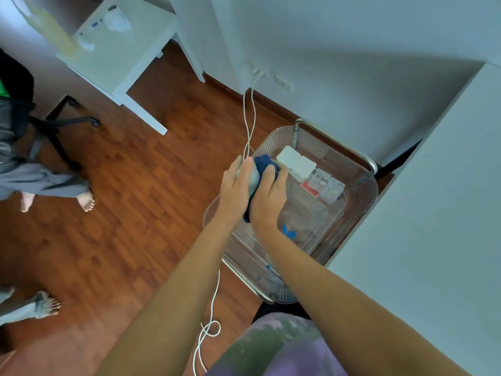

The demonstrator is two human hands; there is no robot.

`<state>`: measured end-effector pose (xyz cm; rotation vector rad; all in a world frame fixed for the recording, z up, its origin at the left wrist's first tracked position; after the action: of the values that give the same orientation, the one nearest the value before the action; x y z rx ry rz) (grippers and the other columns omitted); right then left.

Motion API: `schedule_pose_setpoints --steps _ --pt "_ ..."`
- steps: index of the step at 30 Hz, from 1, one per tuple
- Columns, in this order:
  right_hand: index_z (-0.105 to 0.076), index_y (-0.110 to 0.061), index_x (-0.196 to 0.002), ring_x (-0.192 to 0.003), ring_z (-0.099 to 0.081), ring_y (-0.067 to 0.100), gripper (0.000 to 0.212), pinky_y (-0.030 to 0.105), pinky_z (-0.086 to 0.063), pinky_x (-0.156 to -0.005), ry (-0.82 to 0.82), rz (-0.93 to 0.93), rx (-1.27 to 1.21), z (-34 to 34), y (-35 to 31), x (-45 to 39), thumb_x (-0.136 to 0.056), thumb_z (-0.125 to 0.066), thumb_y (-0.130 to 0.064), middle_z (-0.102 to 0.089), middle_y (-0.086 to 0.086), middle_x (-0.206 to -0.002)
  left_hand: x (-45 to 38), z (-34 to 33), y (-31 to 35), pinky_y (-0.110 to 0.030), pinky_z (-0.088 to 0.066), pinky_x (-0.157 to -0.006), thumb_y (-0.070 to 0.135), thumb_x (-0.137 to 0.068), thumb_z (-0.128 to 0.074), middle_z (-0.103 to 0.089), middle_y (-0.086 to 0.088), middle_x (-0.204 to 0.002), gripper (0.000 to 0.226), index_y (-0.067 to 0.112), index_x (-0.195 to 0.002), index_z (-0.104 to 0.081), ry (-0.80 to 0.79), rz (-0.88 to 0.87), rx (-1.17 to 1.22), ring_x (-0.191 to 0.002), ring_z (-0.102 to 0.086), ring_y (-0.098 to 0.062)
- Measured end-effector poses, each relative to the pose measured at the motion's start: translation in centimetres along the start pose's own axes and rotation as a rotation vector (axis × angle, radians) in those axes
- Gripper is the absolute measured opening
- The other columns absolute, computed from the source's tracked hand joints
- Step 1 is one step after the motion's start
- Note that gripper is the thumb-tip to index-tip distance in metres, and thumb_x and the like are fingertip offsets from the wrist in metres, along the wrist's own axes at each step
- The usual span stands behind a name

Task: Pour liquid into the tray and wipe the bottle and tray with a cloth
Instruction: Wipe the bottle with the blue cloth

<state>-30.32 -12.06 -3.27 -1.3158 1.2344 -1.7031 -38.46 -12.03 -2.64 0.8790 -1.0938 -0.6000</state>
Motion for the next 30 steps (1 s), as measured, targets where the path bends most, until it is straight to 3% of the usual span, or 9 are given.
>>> schedule_pose_setpoints --steps 4,8,10,14,16,19,23,27,30 --pt "-0.041 -0.019 -0.130 -0.103 -0.061 0.023 0.036 0.039 -0.054 -0.086 -0.013 0.031 -0.108 -0.3 1.0 2.2 -0.099 -0.034 -0.037 -0.060 0.008 -0.115 -0.3 0.2 0.0 -0.047 -0.051 -0.099 0.064 -0.080 -0.049 -0.056 -0.008 -0.130 0.061 0.027 -0.128 -0.056 -0.010 0.013 -0.032 -0.115 -0.061 -0.023" --pt "-0.048 -0.053 -0.098 -0.094 -0.063 0.013 0.016 0.035 -0.054 -0.081 -0.037 0.023 -0.030 0.4 0.7 0.5 -0.094 -0.035 -0.045 -0.064 -0.008 -0.099 -0.6 0.0 0.0 -0.042 -0.050 -0.102 0.059 -0.086 -0.045 -0.054 0.000 -0.133 0.053 0.032 -0.130 -0.053 -0.027 -0.012 -0.054 -0.119 -0.057 -0.018" --pt "-0.054 -0.056 -0.083 -0.091 -0.063 0.012 0.023 0.033 -0.052 -0.079 -0.079 -0.048 0.004 0.7 1.1 -1.0 -0.091 -0.033 -0.049 -0.063 -0.011 -0.093 -0.6 -0.1 0.0 -0.040 -0.052 -0.099 0.059 -0.088 -0.042 -0.056 0.003 -0.128 0.048 0.034 -0.128 -0.052 -0.026 -0.026 -0.090 -0.117 -0.057 -0.017" --pt "-0.053 -0.027 -0.081 -0.088 -0.058 0.020 0.011 0.030 -0.049 -0.072 -0.174 -0.396 -0.073 1.2 2.1 -3.2 -0.090 -0.050 -0.033 -0.056 -0.002 -0.084 -0.2 0.1 -0.1 -0.041 -0.054 -0.096 0.064 -0.086 -0.041 -0.053 -0.001 -0.128 0.055 0.032 -0.130 -0.051 0.011 -0.022 -0.120 -0.113 -0.057 -0.019" --pt "-0.043 -0.015 -0.086 -0.077 -0.043 0.014 0.032 0.020 -0.036 -0.062 -0.238 -0.431 -0.175 0.7 1.8 -3.5 -0.073 -0.072 -0.020 -0.042 -0.005 -0.081 0.1 0.1 -0.1 -0.040 -0.054 -0.095 0.066 -0.084 -0.041 -0.053 -0.001 -0.128 0.059 0.032 -0.131 -0.050 0.014 -0.039 -0.137 -0.113 -0.055 -0.020" --pt "-0.048 -0.015 -0.112 -0.098 -0.056 0.024 0.024 0.035 -0.050 -0.085 -0.175 -0.419 -0.228 0.9 1.3 -1.8 -0.095 -0.045 -0.033 -0.053 0.004 -0.107 0.1 0.2 0.0 -0.041 -0.053 -0.096 0.064 -0.084 -0.043 -0.055 0.001 -0.126 0.053 0.034 -0.128 -0.052 0.021 -0.004 -0.104 -0.114 -0.057 -0.019" --pt "-0.046 -0.042 -0.116 -0.114 -0.054 0.025 0.025 0.049 -0.045 -0.099 -0.113 -0.276 -0.120 -0.4 0.0 1.2 -0.094 -0.035 -0.046 -0.050 0.004 -0.130 0.1 0.5 0.5 -0.050 -0.052 -0.093 0.052 -0.083 -0.053 -0.066 0.000 -0.097 0.024 0.031 -0.083 -0.066 -0.026 -0.025 0.036 -0.093 -0.063 -0.016" --pt "-0.062 -0.034 -0.097 -0.102 -0.060 0.027 0.028 0.052 -0.048 -0.094 -0.144 -0.291 -0.018 -0.6 -0.5 -1.0 -0.086 -0.040 -0.046 -0.060 0.006 -0.114 0.1 0.2 0.5 -0.052 -0.052 -0.092 0.052 -0.083 -0.051 -0.066 -0.006 -0.099 0.026 0.032 -0.086 -0.068 -0.107 -0.043 0.082 -0.096 -0.064 -0.022" --pt "-0.070 -0.028 -0.087 -0.095 -0.064 0.027 0.032 0.049 -0.053 -0.090 -0.238 -0.426 -0.017 -0.4 0.5 -3.0 -0.076 -0.046 -0.045 -0.069 0.005 -0.097 0.2 0.1 0.6 -0.031 -0.059 -0.077 0.060 -0.085 -0.043 -0.065 0.005 -0.100 0.029 0.040 -0.097 -0.060 -0.042 -0.071 -0.072 -0.098 -0.064 -0.016"
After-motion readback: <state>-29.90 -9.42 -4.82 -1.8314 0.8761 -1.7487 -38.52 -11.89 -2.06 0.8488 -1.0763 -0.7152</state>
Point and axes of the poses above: each hand's wrist, its own x-axis away from the middle knuckle, its own z-axis out of the back of the hand, y = z × x, the point moved 4 cm from there along -x, towards the middle knuckle
